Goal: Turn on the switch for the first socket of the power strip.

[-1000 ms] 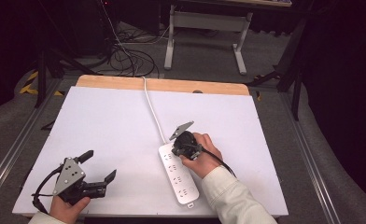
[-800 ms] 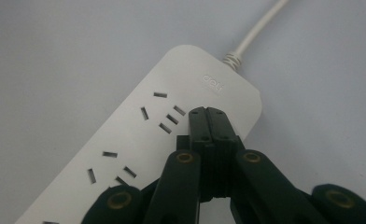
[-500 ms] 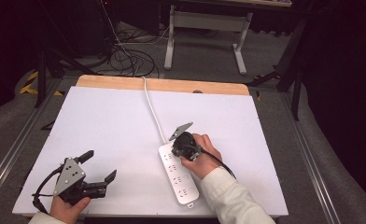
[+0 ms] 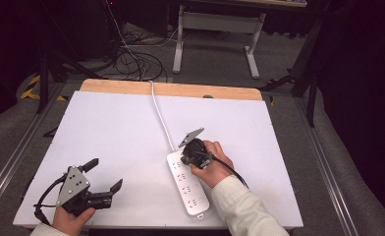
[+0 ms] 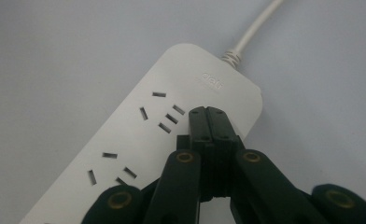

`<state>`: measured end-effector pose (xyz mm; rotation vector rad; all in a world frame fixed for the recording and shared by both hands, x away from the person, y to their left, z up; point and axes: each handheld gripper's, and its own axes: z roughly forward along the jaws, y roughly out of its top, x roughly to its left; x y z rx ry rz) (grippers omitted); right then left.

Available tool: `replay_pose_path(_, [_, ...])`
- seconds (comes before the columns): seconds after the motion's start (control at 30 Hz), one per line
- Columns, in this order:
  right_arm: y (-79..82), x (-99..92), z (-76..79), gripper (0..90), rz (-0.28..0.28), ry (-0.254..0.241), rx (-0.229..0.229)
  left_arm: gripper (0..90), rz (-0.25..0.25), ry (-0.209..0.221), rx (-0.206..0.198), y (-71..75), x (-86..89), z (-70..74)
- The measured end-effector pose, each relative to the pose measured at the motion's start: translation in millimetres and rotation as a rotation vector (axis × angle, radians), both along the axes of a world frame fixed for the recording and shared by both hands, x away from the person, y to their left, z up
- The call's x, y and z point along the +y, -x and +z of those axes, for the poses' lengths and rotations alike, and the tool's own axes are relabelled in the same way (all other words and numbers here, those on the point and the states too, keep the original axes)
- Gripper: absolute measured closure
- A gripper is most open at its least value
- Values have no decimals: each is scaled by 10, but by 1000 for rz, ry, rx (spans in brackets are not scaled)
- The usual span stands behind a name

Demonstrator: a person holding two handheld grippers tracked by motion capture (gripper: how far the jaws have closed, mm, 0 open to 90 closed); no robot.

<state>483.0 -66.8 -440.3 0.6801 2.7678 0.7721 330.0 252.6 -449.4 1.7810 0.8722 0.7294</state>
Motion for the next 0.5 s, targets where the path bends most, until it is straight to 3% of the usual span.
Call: replay_pose_path(0.5, [-4, -9, -15, 900, -9, -11, 7, 66, 0, 1, 1, -1, -1, -1])
